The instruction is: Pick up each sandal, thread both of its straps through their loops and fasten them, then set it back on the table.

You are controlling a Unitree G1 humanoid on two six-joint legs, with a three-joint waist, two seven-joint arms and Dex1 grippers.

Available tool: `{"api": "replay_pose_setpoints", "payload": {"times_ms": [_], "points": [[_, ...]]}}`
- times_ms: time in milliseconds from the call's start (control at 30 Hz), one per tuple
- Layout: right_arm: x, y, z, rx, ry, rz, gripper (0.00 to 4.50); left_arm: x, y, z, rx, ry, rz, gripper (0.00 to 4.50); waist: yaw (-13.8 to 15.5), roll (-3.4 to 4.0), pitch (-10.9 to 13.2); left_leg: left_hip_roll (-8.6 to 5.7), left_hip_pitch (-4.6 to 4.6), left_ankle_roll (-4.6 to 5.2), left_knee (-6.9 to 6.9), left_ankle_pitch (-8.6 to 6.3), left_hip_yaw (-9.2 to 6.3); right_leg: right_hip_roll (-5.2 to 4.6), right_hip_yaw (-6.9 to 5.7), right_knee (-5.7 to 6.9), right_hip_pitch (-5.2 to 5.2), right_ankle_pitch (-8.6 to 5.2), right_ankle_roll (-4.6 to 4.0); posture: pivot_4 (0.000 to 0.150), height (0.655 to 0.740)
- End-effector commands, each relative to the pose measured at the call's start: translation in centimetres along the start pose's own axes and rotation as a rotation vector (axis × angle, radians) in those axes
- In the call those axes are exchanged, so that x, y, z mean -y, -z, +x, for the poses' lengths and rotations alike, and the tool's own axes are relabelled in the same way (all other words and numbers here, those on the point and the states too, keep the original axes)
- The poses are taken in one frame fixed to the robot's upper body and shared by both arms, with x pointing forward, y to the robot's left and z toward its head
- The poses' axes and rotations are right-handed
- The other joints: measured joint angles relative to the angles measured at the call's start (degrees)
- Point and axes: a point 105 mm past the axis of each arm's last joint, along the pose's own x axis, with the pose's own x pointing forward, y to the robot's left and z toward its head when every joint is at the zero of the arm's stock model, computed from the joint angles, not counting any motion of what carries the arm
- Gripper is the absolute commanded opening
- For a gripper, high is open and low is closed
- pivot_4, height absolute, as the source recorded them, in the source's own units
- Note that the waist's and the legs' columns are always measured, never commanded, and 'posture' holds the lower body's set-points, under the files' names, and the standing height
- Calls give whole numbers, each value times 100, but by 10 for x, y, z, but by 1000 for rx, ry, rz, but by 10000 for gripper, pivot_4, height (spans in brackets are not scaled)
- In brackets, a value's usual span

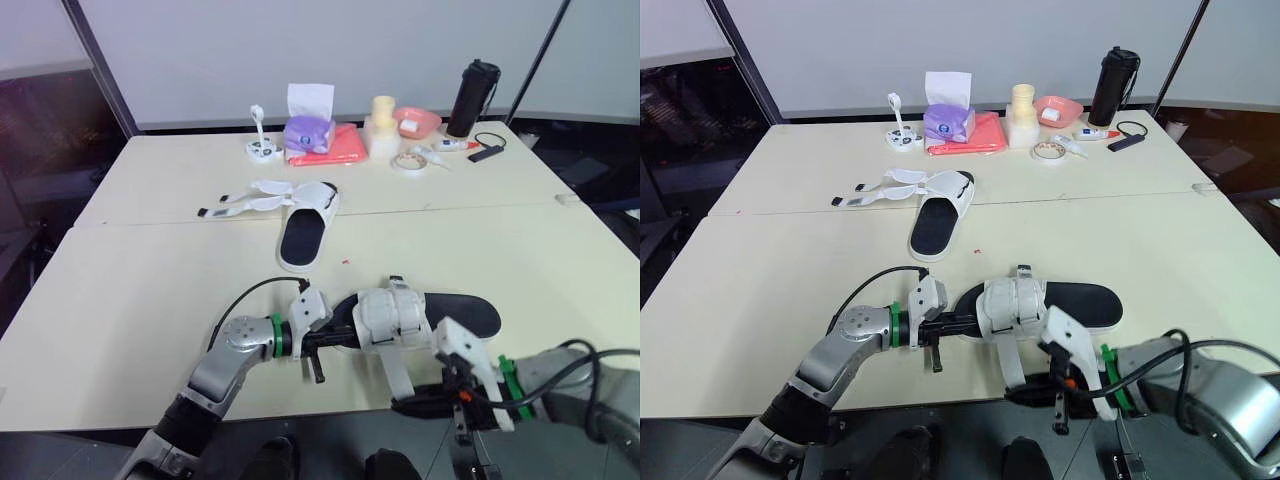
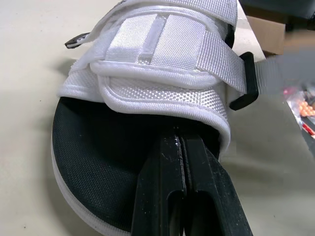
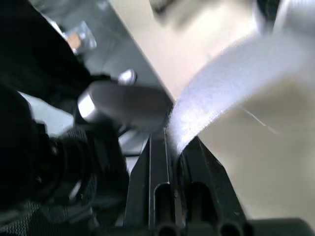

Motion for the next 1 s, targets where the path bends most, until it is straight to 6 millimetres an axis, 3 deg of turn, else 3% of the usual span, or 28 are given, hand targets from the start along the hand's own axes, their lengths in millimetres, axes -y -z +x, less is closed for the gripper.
{"api": "replay_pose_setpoints", "payload": {"times_ms": [33,233,400,533,1000], "points": [[-7,-30,-11,30,-22,-145,148,1,27,-3,-99,-3,-67,0,1,0,0,0,-1,0,0,0,0,-1,0,-2,0,0,-1,1500,7400],[33,-74,-12,89,70,-279,148,0,25,-1,-99,1,-66,0,-4,2,3,-5,-18,3,-3,-1,0,-3,-1,-16,-10,2,1,1500,7400],[71,-72,1,57,125,-304,148,-1,25,-1,-98,-4,-62,0,-13,3,3,-11,-18,3,-3,-1,2,0,-2,-13,-14,11,17,1500,7400],[87,-72,7,55,143,-308,148,-1,25,-3,-100,-15,-67,0,-23,4,2,-12,-17,3,1,0,1,4,-1,0,-17,13,19,1500,7400],[114,-75,12,60,189,-308,148,4,27,-4,-131,10,-78,0,-48,4,2,-7,5,2,16,0,0,13,7,43,-16,14,19,1500,7400]]}}
